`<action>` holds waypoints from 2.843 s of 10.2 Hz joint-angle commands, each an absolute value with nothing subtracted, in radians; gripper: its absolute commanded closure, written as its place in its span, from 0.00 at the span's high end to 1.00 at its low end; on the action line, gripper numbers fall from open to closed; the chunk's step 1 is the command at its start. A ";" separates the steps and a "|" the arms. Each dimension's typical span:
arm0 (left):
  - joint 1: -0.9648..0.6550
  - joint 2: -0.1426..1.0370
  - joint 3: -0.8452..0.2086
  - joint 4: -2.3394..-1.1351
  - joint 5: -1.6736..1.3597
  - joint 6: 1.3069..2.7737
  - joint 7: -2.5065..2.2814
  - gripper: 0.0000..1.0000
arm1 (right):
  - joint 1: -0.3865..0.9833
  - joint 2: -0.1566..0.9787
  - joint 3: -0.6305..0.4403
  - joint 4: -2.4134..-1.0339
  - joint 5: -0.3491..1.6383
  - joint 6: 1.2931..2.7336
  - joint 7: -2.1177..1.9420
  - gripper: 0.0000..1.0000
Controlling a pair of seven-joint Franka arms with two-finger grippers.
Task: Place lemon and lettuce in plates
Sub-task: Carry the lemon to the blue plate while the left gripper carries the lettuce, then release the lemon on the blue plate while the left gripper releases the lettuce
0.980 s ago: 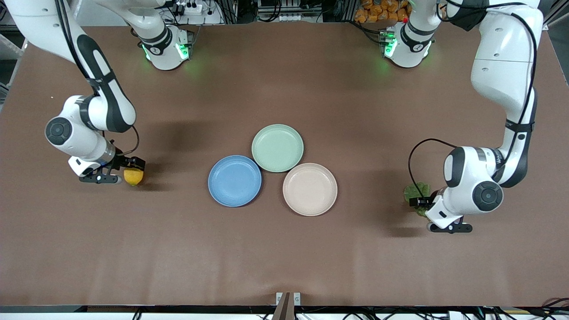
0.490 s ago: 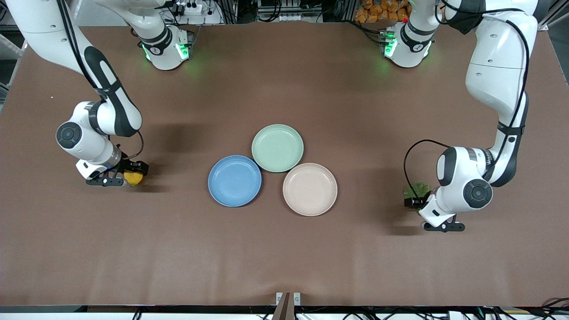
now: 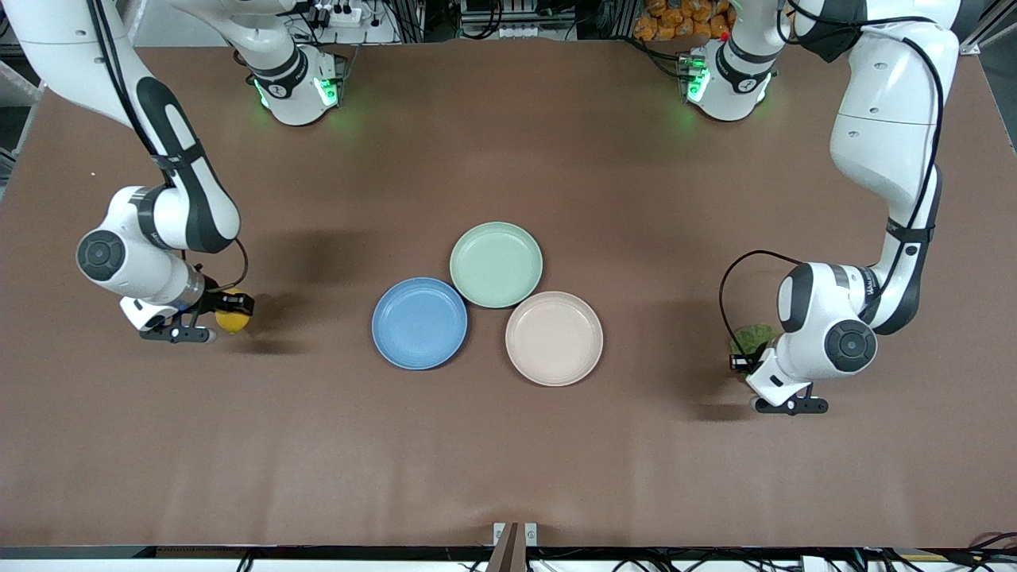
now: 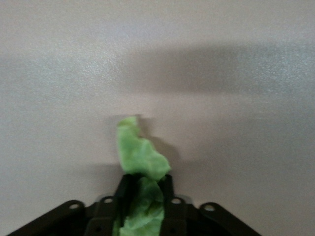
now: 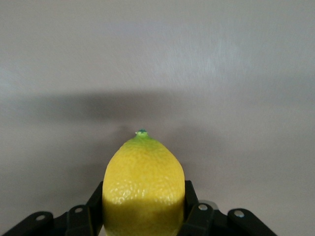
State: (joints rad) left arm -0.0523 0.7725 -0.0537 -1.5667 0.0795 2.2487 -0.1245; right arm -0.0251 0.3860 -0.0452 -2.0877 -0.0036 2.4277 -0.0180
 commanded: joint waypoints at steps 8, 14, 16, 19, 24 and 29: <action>-0.153 0.626 -0.058 -1.563 0.095 2.166 -0.372 0.00 | 0.311 0.388 -0.041 -1.947 0.184 2.292 0.162 0.00; -0.336 0.637 -0.058 -1.494 0.023 2.164 -0.704 0.00 | 0.489 0.610 -0.041 -1.756 0.186 2.400 0.475 0.00; -0.376 0.673 -0.058 -1.429 0.021 2.172 -0.825 0.00 | 0.505 0.646 -0.041 -1.755 0.187 2.448 0.498 0.00; -0.452 0.704 -0.061 -1.414 0.020 2.248 -0.926 0.00 | 0.520 0.669 -0.041 -1.755 0.189 2.483 0.540 0.00; -0.563 0.762 -0.061 -1.414 0.020 2.524 -1.081 0.00 | 0.522 0.652 -0.043 -1.738 0.189 2.473 0.538 1.00; -0.600 0.767 -0.055 -1.427 0.038 2.551 -1.081 1.00 | 0.438 0.500 -0.041 -1.733 0.186 2.249 0.517 1.00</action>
